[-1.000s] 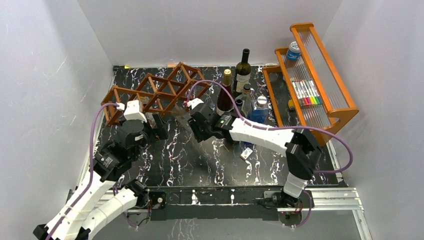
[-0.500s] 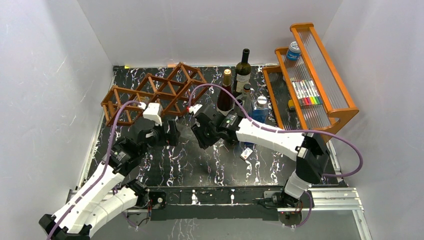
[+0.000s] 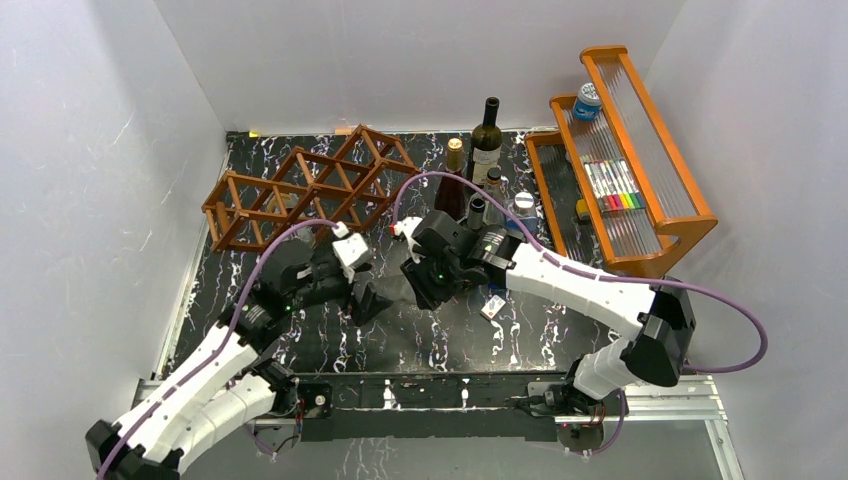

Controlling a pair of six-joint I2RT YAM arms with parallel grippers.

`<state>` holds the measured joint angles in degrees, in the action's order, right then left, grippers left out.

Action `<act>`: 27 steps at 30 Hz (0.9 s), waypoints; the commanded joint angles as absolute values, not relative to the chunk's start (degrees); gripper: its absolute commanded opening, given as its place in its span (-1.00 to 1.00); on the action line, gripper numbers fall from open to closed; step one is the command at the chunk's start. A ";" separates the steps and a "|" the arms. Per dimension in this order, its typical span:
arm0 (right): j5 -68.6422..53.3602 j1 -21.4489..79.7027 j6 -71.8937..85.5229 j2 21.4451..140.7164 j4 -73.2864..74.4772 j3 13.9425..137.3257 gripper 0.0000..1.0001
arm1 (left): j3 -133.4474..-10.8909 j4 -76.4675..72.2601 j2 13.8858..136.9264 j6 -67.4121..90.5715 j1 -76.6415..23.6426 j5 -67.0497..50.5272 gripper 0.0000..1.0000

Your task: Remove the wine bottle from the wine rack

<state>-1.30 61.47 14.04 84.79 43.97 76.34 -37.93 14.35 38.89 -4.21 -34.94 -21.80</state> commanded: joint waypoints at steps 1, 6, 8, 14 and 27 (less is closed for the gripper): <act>-3.71 61.30 13.42 80.02 42.56 75.00 -1.00 | -37.75 9.40 45.37 -13.81 -34.67 -36.14 0.92; -4.50 61.24 12.58 77.99 42.39 73.21 -1.00 | -38.38 6.30 51.65 -17.39 -34.75 -41.66 0.92; -4.65 61.22 11.76 77.30 42.32 73.02 -1.00 | -37.97 4.37 53.16 -18.46 -34.80 -44.23 0.94; -5.73 61.04 11.07 76.82 42.60 73.21 -1.00 | -38.97 0.33 58.56 -20.28 -35.67 -48.05 0.93; -6.81 61.01 11.25 76.11 40.58 73.20 -1.00 | -34.14 -18.34 62.36 -9.08 -38.78 -52.44 0.54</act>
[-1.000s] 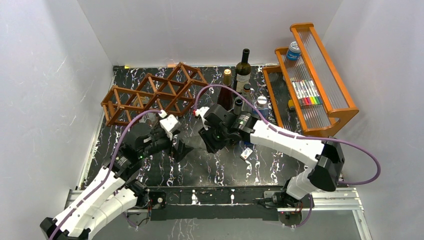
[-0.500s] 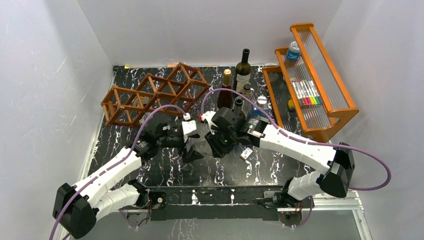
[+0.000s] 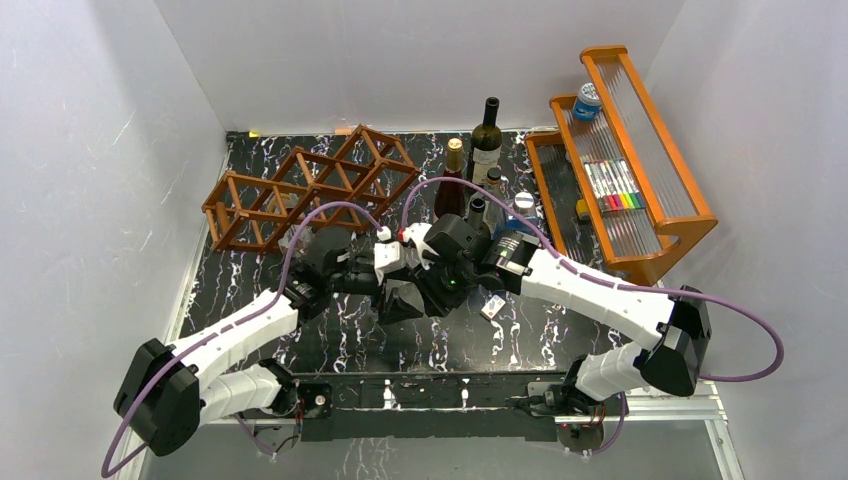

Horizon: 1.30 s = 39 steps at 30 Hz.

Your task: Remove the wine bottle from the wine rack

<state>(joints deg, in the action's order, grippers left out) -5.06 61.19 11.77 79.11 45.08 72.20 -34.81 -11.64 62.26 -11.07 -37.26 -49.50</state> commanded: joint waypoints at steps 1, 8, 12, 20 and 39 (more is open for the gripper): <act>-6.87 61.04 11.24 76.11 40.53 73.35 -1.00 | -34.14 -17.85 62.72 -9.19 -39.15 -52.16 0.50; -5.47 61.00 11.36 75.73 40.69 73.73 -0.97 | -33.04 -16.28 61.89 -10.34 -40.58 -47.46 -0.14; -1.18 61.07 11.49 73.67 40.83 72.91 -0.26 | -32.86 -13.92 60.39 -10.92 -40.78 -43.21 -0.49; 9.54 61.07 10.40 69.51 39.21 73.87 0.95 | -30.45 -16.03 55.16 -5.20 -40.82 -36.36 -0.91; 25.45 61.06 9.13 61.13 31.85 77.89 0.96 | -31.19 -33.35 55.40 9.56 -40.90 -28.87 -1.00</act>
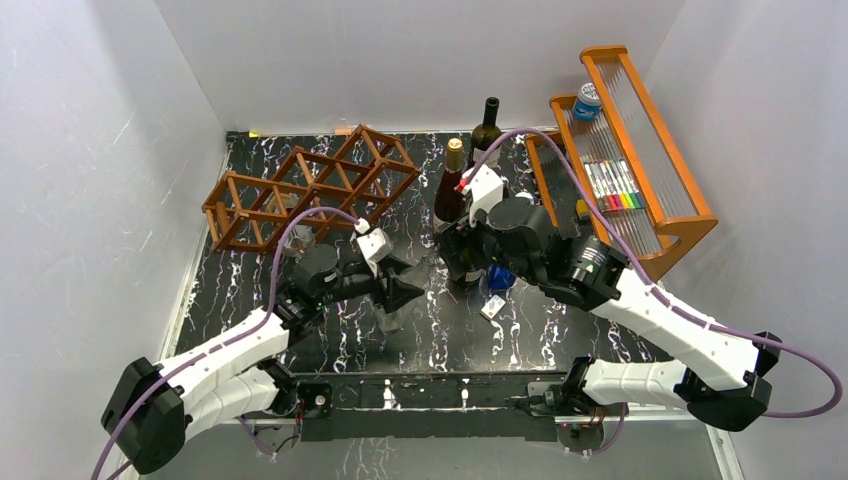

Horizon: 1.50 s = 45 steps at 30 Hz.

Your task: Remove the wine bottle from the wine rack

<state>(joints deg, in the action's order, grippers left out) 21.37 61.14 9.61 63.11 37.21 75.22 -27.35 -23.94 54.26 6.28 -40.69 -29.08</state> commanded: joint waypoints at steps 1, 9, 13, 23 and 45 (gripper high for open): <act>25.48 61.06 9.22 60.80 31.41 77.98 0.96 | -31.73 -34.32 56.06 9.84 -40.99 -28.95 -1.00; 28.55 61.01 10.96 57.45 31.93 78.49 0.96 | -34.56 -40.98 63.04 10.76 -42.80 -29.40 -1.00; 30.18 61.08 11.68 55.37 31.86 77.97 0.96 | -36.18 -44.65 67.44 11.41 -43.85 -30.32 -1.00; 31.41 61.05 10.59 54.98 31.07 78.54 0.96 | -38.45 -58.59 76.95 14.03 -45.48 -31.80 -1.00; 30.74 61.01 11.25 54.59 30.63 76.93 0.96 | -34.25 -76.05 88.48 20.22 -46.72 -33.77 -0.50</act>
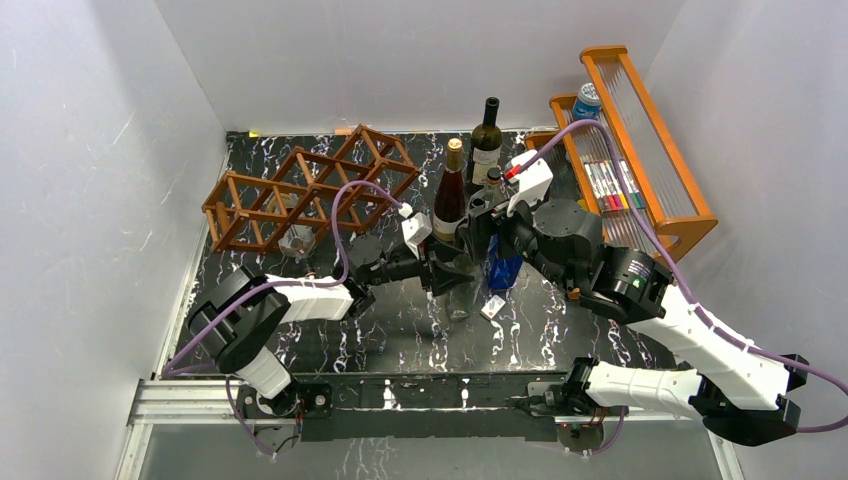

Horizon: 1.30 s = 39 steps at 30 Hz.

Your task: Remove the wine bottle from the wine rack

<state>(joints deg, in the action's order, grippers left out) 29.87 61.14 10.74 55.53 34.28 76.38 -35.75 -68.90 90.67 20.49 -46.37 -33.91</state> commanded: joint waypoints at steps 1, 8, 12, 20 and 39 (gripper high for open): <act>30.64 61.07 11.21 54.72 30.57 76.83 0.96 | -33.43 -75.98 88.18 20.40 -46.77 -33.82 -0.33; 29.69 61.08 11.00 55.53 30.62 77.34 0.96 | -31.28 -72.97 86.06 22.48 -46.76 -34.63 0.36; 29.12 61.09 10.89 55.93 30.40 77.56 0.96 | -30.96 -64.95 82.25 20.84 -46.71 -34.16 0.91; 27.17 61.04 11.51 57.10 29.01 77.07 0.96 | -32.55 -42.92 70.26 13.29 -46.25 -28.81 0.97; 24.49 61.08 8.68 64.65 26.79 80.95 0.96 | -43.53 11.17 45.82 2.51 -34.45 3.02 0.96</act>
<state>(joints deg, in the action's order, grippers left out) 25.41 61.14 10.07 63.68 31.09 77.41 -38.37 1.85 46.96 3.57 -38.44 -4.43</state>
